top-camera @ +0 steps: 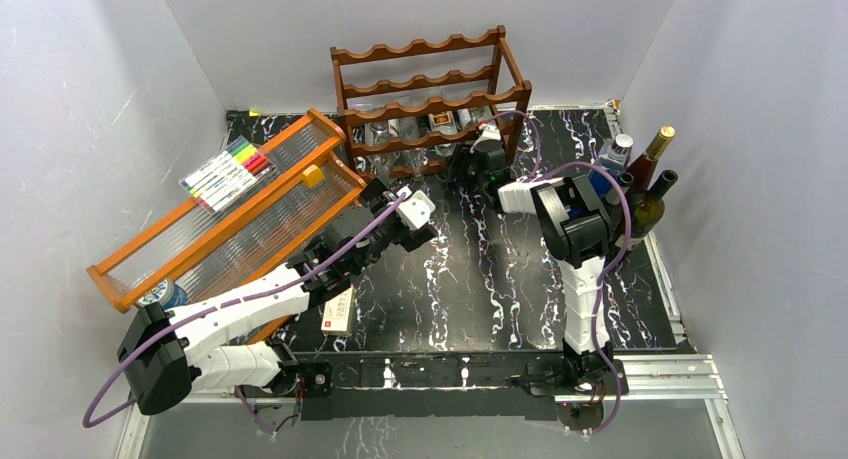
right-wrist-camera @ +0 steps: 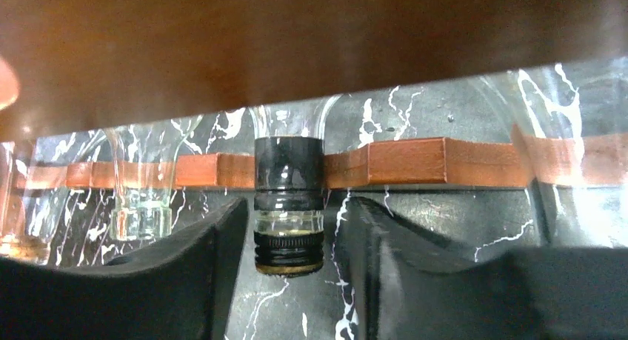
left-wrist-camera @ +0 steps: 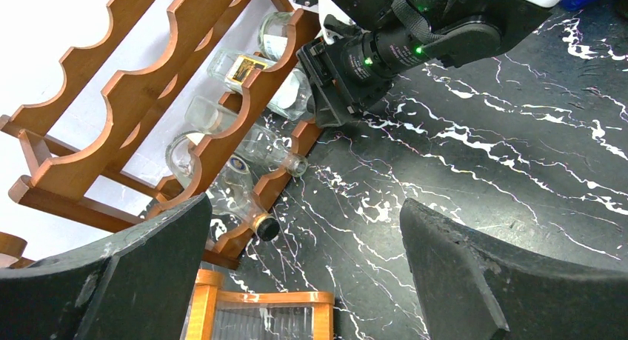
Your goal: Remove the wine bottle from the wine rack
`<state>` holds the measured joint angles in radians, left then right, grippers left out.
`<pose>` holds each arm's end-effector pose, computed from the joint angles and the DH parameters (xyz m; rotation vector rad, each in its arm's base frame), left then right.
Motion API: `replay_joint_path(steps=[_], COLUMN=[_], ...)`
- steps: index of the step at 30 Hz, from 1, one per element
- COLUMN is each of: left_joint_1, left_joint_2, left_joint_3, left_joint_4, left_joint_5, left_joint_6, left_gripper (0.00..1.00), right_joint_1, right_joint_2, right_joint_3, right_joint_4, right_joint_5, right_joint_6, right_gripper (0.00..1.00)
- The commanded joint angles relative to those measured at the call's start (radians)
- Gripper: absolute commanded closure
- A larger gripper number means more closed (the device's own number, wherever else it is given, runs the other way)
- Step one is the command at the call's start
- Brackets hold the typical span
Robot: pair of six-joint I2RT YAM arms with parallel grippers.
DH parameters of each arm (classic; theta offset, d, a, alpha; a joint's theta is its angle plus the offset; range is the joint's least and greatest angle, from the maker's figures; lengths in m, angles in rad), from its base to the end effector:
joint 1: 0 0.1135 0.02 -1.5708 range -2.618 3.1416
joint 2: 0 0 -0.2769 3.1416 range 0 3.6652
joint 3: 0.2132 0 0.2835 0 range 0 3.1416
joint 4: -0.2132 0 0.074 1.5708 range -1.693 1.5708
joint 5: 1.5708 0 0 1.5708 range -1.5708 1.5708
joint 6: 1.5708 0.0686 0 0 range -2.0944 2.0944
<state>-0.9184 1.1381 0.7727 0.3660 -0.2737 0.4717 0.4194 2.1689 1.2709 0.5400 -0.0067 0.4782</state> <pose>0.2115 -0.2463 0.3220 0.8324 1.3333 -0.1360 0.4830 0.2159 0.1130 0.0535 1.9759 0.6008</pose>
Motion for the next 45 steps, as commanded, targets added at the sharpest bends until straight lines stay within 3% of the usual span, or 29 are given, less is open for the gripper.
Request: replay_joint_path(steps=[1, 11, 25, 45], left_joint_1=[-0.001, -0.001, 0.000, -0.001], left_joint_2=[-0.016, -0.015, -0.012, -0.021], left_joint_3=[0.001, 0.004, 0.011, 0.025], left_joint_4=[0.024, 0.021, 0.016, -0.003], left_joint_5=[-0.005, 0.004, 0.018, 0.029], left_joint_6=[0.002, -0.004, -0.020, -0.030], left_gripper=[0.02, 0.02, 0.02, 0.02], right_joint_1=[0.003, 0.002, 0.002, 0.002], right_joint_2=[0.022, -0.116, -0.311, -0.657], right_joint_3=[0.050, -0.025, -0.118, -0.321], right_joint_4=[0.081, 0.072, -0.111, -0.358], right_joint_5=[0.027, -0.001, -0.064, -0.068], right_joint_6=[0.022, 0.013, -0.010, 0.083], right_gripper=[0.45, 0.80, 1.00, 1.00])
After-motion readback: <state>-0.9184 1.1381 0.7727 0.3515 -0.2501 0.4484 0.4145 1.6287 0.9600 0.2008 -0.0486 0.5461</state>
